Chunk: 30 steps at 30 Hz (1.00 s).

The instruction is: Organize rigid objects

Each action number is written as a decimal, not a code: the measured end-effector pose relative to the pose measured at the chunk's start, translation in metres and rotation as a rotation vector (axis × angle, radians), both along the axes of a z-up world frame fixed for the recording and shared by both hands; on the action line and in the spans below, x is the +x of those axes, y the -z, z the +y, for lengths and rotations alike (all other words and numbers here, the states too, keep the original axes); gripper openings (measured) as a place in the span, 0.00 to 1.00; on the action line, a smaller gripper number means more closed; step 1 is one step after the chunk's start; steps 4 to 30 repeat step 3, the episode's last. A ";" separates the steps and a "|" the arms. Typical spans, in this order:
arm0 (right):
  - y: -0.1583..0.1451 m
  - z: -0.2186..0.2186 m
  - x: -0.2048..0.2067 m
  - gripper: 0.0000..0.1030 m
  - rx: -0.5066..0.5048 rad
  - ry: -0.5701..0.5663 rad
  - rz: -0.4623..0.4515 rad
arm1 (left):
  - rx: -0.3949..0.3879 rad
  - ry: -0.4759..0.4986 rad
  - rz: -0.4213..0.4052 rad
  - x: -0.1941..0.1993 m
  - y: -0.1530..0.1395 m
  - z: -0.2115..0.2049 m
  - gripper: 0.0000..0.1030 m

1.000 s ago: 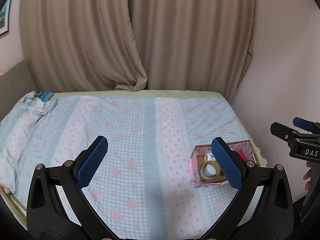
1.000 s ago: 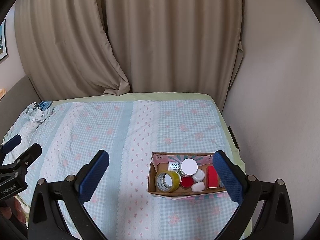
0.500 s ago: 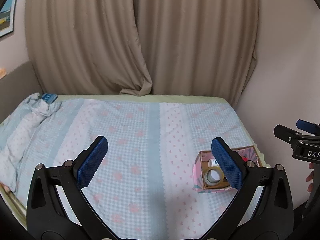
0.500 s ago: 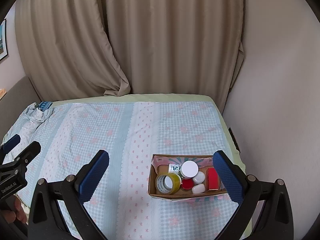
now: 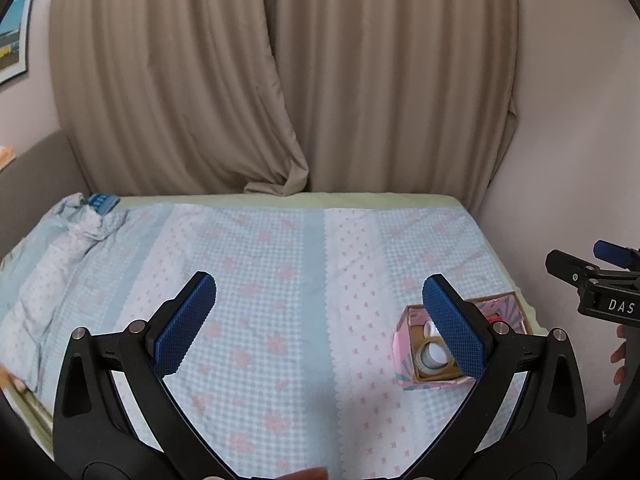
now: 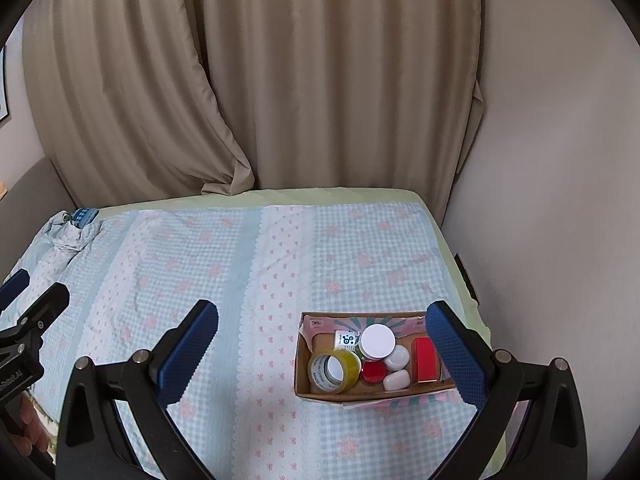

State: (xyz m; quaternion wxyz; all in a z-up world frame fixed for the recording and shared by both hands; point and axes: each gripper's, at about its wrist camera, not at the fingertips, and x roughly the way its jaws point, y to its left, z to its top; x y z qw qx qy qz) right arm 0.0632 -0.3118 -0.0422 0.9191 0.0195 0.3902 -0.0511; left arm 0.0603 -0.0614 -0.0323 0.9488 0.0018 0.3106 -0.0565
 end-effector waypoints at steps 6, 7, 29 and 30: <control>0.003 0.001 0.004 1.00 0.000 0.006 0.014 | -0.015 0.002 0.018 0.005 0.005 0.003 1.00; 0.003 0.001 0.004 1.00 0.000 0.006 0.014 | -0.015 0.002 0.018 0.005 0.005 0.003 1.00; 0.003 0.001 0.004 1.00 0.000 0.006 0.014 | -0.015 0.002 0.018 0.005 0.005 0.003 1.00; 0.003 0.001 0.004 1.00 0.000 0.006 0.014 | -0.015 0.002 0.018 0.005 0.005 0.003 1.00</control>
